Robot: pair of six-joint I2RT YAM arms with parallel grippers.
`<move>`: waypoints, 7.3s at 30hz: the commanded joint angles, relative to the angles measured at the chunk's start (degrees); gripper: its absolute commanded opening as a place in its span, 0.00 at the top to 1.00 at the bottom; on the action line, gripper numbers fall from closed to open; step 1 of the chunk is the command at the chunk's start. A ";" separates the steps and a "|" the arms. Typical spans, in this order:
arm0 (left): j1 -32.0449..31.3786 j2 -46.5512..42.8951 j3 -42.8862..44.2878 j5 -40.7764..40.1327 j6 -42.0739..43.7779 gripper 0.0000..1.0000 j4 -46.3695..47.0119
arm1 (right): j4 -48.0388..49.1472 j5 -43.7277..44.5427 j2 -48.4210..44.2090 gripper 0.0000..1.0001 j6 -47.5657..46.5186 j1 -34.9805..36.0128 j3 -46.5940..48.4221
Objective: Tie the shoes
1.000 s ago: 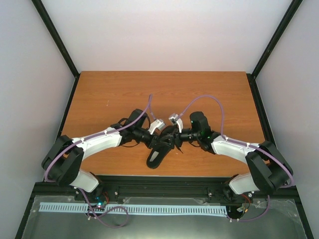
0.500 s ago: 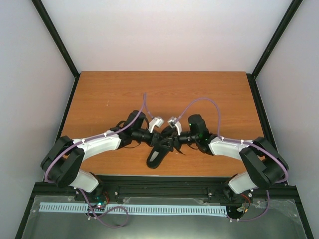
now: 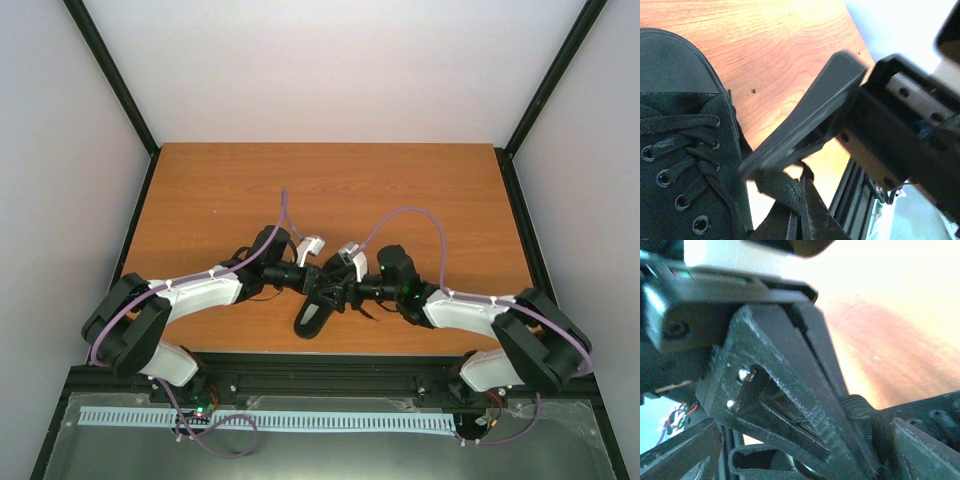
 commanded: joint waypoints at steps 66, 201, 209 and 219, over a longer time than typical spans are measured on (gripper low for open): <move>-0.05 -0.18 4.25 -10.07 -0.10 0.89 -4.14 | 6.55 17.49 0.23 0.97 3.43 3.84 -2.92; 1.78 -0.97 -4.06 5.06 -0.99 0.58 1.17 | 7.99 1.73 -2.36 0.97 9.72 -2.87 -9.22; 1.28 0.10 -3.10 4.73 -1.01 0.63 1.76 | 8.13 1.58 -2.19 0.97 9.73 -2.87 -9.14; 0.43 0.75 -2.12 3.30 -0.51 0.66 1.15 | 8.45 1.31 -1.70 0.97 9.84 -2.87 -9.10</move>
